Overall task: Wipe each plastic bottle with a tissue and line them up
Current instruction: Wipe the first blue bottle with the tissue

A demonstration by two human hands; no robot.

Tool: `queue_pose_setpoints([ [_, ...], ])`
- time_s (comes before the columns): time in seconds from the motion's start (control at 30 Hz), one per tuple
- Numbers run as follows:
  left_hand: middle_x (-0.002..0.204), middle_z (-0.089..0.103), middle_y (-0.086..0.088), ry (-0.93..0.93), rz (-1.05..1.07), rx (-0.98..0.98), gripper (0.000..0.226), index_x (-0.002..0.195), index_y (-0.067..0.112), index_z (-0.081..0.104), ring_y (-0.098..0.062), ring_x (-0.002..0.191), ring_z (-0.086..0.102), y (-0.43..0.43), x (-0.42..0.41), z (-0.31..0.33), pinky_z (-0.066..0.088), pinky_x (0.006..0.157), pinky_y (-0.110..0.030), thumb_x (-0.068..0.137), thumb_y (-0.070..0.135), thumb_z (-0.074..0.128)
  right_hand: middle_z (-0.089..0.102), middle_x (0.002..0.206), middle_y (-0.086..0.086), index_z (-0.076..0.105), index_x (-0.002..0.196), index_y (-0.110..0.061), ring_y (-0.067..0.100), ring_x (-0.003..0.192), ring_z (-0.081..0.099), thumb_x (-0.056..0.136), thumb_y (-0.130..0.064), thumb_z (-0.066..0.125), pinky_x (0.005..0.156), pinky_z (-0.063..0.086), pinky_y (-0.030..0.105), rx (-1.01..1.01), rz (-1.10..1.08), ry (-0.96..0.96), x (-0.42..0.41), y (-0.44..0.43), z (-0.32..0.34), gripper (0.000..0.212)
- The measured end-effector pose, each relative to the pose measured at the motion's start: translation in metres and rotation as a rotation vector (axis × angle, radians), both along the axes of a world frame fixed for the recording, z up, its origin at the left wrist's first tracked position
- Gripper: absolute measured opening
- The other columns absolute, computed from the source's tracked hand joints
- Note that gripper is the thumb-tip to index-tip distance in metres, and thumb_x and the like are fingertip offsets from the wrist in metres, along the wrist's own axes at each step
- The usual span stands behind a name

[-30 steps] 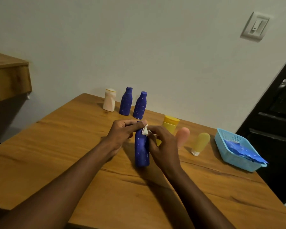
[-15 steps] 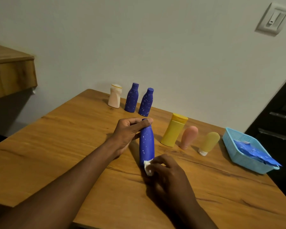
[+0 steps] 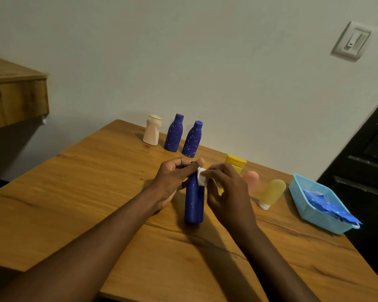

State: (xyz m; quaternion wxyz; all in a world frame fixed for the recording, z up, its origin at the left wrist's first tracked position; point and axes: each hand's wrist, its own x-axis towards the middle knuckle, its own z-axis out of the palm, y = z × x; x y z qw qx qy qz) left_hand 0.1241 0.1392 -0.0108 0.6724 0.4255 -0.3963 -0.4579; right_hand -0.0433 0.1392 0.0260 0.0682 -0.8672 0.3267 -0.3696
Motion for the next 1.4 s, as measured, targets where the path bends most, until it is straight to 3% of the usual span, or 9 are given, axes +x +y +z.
queue_pose_setpoints([
  [0.2, 0.079, 0.069, 0.001, 0.082, -0.031, -0.008, 0.03, 0.091, 0.014, 0.066, -0.014, 0.075, 0.067, 0.004, -0.001, 0.004, 0.058, 0.074, -0.031, 0.08, 0.037, 0.081, 0.061, 0.122, 0.003, 0.068, 0.112, -0.014, 0.019, 0.108, 0.06, 0.08, -0.012, 0.072, 0.08, 0.059, 0.033, -0.033, 0.007, 0.093, 0.008, 0.008, -0.021, 0.032],
  [0.33, 0.081, 0.069, 0.001, 0.118, -0.019, -0.014, 0.024, 0.088, 0.014, 0.065, -0.013, 0.077, 0.065, 0.004, -0.001, 0.004, 0.059, 0.08, -0.034, 0.081, 0.028, 0.084, 0.06, 0.122, -0.006, 0.066, 0.114, -0.026, 0.01, 0.108, 0.055, 0.076, -0.035, 0.066, 0.082, 0.052, 0.023, -0.075, 0.054, 0.2, -0.003, 0.039, -0.038, 0.04],
  [0.53, 0.082, 0.069, 0.002, 0.072, -0.023, -0.04, 0.026, 0.092, 0.013, 0.063, -0.014, 0.077, 0.067, 0.008, -0.002, 0.005, 0.06, 0.081, -0.034, 0.083, 0.027, 0.083, 0.056, 0.11, -0.024, 0.069, 0.105, -0.038, -0.003, 0.097, 0.053, 0.085, -0.033, 0.074, 0.077, 0.051, 0.017, 0.008, 0.038, 0.335, -0.019, 0.058, -0.061, 0.021],
  [0.67, 0.082, 0.071, 0.003, 0.056, -0.034, -0.032, 0.026, 0.092, 0.012, 0.061, -0.014, 0.078, 0.068, 0.009, -0.002, 0.003, 0.06, 0.081, -0.032, 0.084, 0.025, 0.082, 0.054, 0.114, -0.025, 0.07, 0.104, -0.038, -0.004, 0.103, 0.055, 0.085, -0.04, 0.067, 0.082, 0.054, 0.021, 0.101, 0.058, 0.24, -0.029, 0.055, -0.053, 0.02],
  [0.9, 0.086, 0.071, -0.001, 0.08, -0.089, -0.003, 0.027, 0.09, 0.015, 0.064, -0.016, 0.083, 0.068, 0.009, -0.002, 0.004, 0.057, 0.083, -0.033, 0.082, 0.034, 0.08, 0.06, 0.117, -0.004, 0.07, 0.109, -0.018, 0.011, 0.105, 0.059, 0.082, -0.007, 0.07, 0.078, 0.057, 0.024, -0.046, -0.002, -0.095, -0.007, 0.016, -0.017, 0.028],
  [1.07, 0.077, 0.069, 0.002, 0.086, -0.083, 0.015, 0.022, 0.085, 0.017, 0.063, -0.011, 0.072, 0.066, 0.01, -0.002, 0.001, 0.057, 0.069, -0.027, 0.085, 0.031, 0.081, 0.058, 0.124, -0.002, 0.07, 0.114, -0.021, 0.014, 0.111, 0.056, 0.077, -0.02, 0.07, 0.079, 0.059, 0.028, -0.077, 0.032, 0.099, 0.003, 0.021, -0.028, 0.037],
  [1.17, 0.079, 0.07, 0.003, 0.068, -0.062, -0.003, 0.023, 0.082, 0.018, 0.063, -0.012, 0.078, 0.066, 0.009, -0.003, 0.002, 0.058, 0.082, -0.033, 0.082, 0.029, 0.084, 0.058, 0.119, -0.01, 0.068, 0.116, -0.031, 0.008, 0.105, 0.053, 0.075, -0.034, 0.076, 0.078, 0.054, 0.026, -0.146, 0.018, 0.318, -0.003, 0.043, -0.049, 0.042],
  [1.27, 0.094, 0.074, -0.009, -0.001, -0.026, -0.021, 0.025, 0.084, 0.022, 0.071, -0.022, 0.091, 0.066, 0.008, -0.004, 0.002, 0.057, 0.094, -0.044, 0.075, 0.036, 0.089, 0.058, 0.107, -0.018, 0.067, 0.108, -0.037, 0.0, 0.092, 0.05, 0.082, -0.034, 0.076, 0.072, 0.048, 0.017, -0.124, 0.013, 0.39, -0.014, 0.058, -0.063, 0.027],
  [1.4, 0.102, 0.073, -0.016, -0.088, 0.025, -0.011, 0.034, 0.094, 0.013, 0.073, -0.027, 0.089, 0.065, 0.007, -0.003, 0.0, 0.056, 0.088, -0.039, 0.077, 0.037, 0.089, 0.054, 0.1, -0.024, 0.071, 0.094, -0.035, -0.001, 0.088, 0.057, 0.087, -0.036, 0.07, 0.07, 0.053, 0.019, 0.007, -0.04, 0.287, -0.029, 0.054, -0.063, 0.007],
])
